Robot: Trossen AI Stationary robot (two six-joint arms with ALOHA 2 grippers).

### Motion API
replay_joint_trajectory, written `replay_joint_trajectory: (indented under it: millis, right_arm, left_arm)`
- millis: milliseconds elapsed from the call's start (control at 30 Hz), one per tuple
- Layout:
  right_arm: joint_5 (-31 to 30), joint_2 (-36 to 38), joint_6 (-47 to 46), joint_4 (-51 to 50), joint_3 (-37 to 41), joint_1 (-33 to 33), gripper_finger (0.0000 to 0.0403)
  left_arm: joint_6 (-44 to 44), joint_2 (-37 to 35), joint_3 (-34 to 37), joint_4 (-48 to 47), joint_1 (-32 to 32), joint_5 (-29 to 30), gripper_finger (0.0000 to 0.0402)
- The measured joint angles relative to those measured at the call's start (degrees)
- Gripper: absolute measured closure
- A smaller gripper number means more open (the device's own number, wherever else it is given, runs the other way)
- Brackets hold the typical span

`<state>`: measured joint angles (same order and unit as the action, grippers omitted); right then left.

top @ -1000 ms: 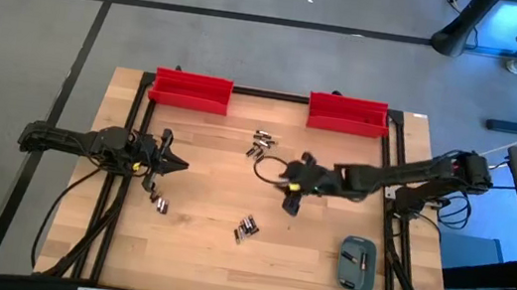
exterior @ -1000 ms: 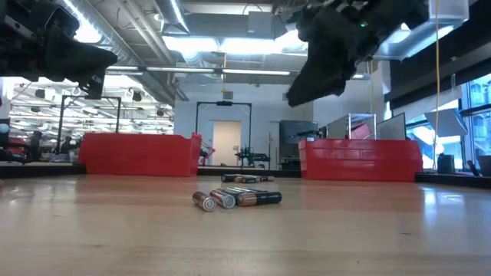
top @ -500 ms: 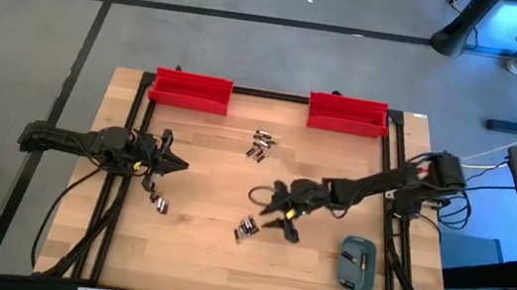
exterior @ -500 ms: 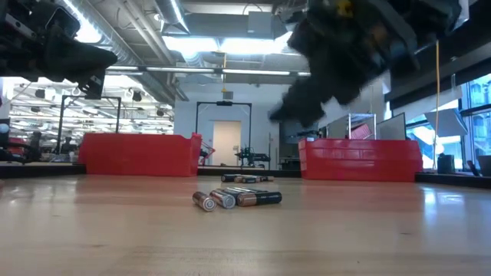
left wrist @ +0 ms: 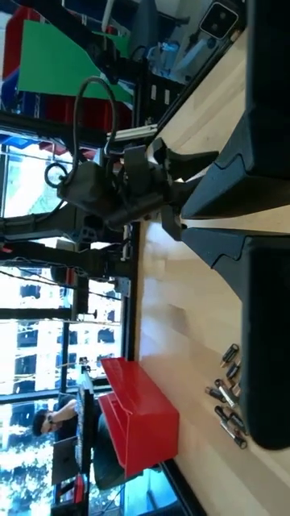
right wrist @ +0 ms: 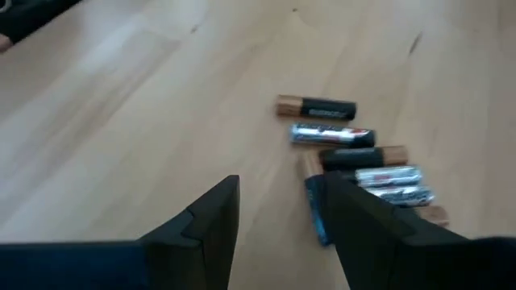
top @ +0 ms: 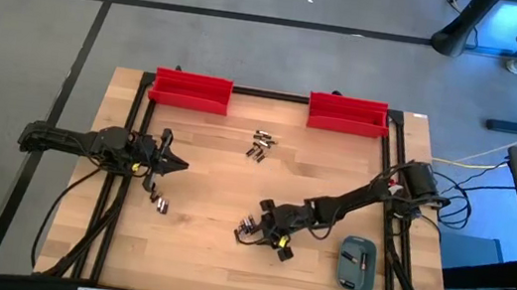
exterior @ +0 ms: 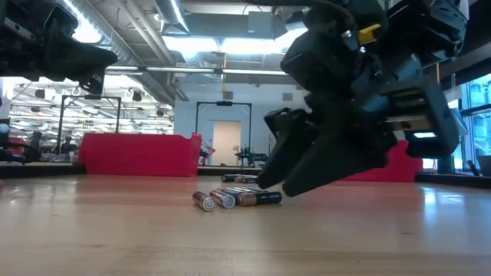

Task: Sort batteries
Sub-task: Put the small black battery into the right red bin

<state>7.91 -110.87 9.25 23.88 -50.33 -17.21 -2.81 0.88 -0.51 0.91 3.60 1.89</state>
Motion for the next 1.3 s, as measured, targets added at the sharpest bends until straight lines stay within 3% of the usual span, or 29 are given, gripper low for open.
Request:
replay_joint_trajectory:
  millis: [100, 367, 833, 1300]
  right_arm:
    - [-2.42, -0.47, 0.56, 0.27, -0.46, 0.08, 0.0222]
    - [-1.98, -2.49, 0.45, 1.17, -0.59, -0.03, 0.0225]
    - [-5.27, -2.54, -0.02, 2.52, -0.38, -0.05, 0.0302]
    - [-4.26, -1.84, -1.86, -1.31, -1.65, -0.07, 0.0256]
  left_arm:
    - [-0.02, 0.0, 0.02, 0.02, 0.0, 0.0, 0.0382]
    - [-0.15, 0.03, 0.02, 0.02, 0.0, 0.0, 0.0382]
    - [-0.19, 0.02, 0.02, 0.02, 0.0, 0.01, 0.0382]
    - [-0.2, 0.03, 0.02, -0.1, 0.02, 0.0, 0.0382]
